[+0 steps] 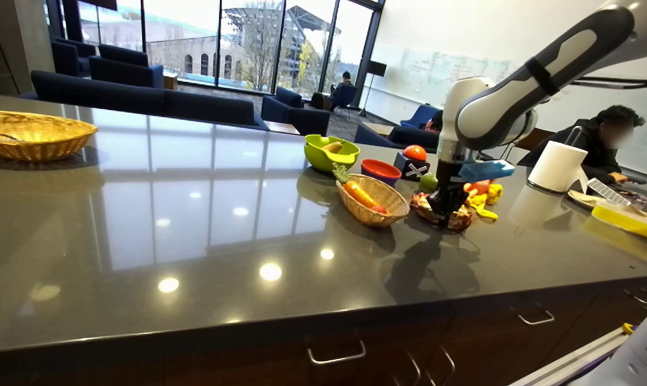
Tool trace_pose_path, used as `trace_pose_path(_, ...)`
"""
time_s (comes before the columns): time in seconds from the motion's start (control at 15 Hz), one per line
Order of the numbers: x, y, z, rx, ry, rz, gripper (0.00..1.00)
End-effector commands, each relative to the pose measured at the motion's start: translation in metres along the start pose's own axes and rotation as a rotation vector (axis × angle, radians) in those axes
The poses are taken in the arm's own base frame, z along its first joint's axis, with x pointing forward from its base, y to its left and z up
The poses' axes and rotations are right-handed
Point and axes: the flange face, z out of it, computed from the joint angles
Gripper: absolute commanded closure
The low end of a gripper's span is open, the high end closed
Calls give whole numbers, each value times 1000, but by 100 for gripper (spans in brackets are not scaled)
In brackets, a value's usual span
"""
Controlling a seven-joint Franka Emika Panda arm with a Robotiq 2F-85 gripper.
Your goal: Move the brown packet to the left, then move it backwards
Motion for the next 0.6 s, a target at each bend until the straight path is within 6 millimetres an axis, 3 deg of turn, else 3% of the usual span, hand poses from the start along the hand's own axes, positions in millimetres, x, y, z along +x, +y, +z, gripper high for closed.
trace_pose_path(0.0, -20, 14, 10, 12, -48, 42, 100)
trace_pose_path(0.53, -10, 35, -1, 11, 41, 104, 100)
